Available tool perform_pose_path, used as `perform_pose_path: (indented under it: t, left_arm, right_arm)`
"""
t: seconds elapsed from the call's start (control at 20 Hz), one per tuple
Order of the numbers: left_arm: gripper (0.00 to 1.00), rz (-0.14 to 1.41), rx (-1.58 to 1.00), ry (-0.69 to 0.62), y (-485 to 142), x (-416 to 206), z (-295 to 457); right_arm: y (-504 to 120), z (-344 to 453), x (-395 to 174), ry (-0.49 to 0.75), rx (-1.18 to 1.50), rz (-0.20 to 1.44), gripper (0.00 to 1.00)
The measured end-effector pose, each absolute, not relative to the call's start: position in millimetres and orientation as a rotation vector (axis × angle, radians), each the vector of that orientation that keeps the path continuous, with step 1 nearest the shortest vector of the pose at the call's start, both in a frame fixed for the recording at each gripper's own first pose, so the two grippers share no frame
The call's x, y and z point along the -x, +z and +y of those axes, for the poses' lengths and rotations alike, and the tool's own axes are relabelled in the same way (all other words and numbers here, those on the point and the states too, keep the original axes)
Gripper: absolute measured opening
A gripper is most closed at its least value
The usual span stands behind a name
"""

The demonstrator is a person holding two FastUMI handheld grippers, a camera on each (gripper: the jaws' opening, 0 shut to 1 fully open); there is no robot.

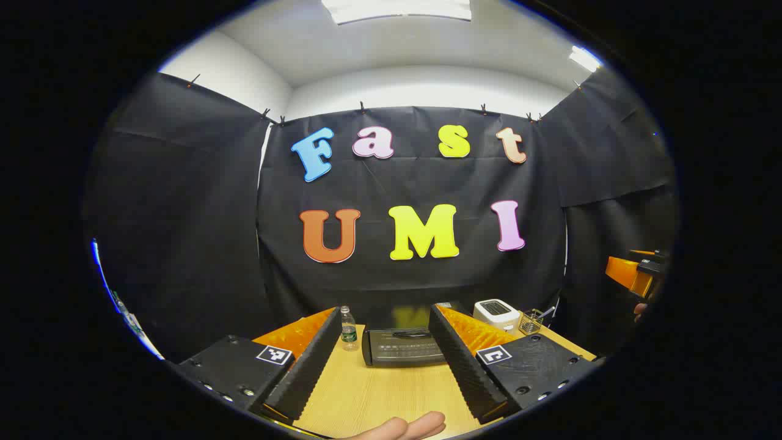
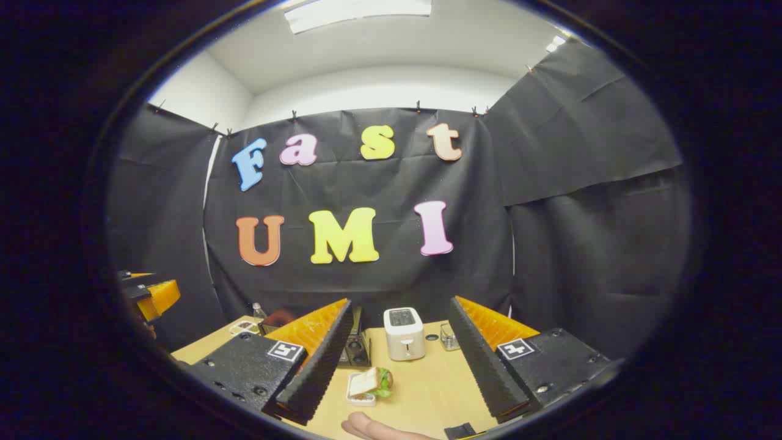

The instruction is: Open the electric oven with the left hand, put the food in, and close the electric oven.

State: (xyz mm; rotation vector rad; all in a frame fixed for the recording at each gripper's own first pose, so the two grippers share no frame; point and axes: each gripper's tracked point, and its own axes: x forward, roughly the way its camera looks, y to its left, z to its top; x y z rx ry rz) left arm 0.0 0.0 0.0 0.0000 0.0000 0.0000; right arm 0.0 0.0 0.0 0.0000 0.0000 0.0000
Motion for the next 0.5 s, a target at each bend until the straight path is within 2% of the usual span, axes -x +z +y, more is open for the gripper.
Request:
perform_pose_path:
  t: [0.05, 0.1, 0.25, 0.3, 0.45, 0.5]
  left_arm:
    - [0.94, 0.004, 0.0, -0.007, -1, 1, 0]
    - [0.94, 0.005, 0.002, -0.015, -1, 4, 0]
    - [0.94, 0.021, 0.001, -0.029, -1, 5, -6]
    - [0.95, 0.017, 0.0, -0.029, 1, 7, -6]
    - [0.95, 0.003, 0.0, -0.042, 5, 9, -10]
    - [0.95, 0.007, 0.002, -0.046, 3, 9, -10]
  right_arm:
    - [-2, -1, 2, -0.004, 0.004, 0.007, 1.0]
    - [-2, -1, 3, -0.005, 0.004, 0.006, 0.89]
    - [0, 3, 10, -0.006, -0.001, 0.001, 0.9]
    - [1, 4, 14, -0.005, 0.0, -0.005, 1.0]
    - [9, -3, 24, -0.015, 0.0, -0.042, 1.0]
    - [9, -4, 28, -0.013, -0.013, -0.049, 0.89]
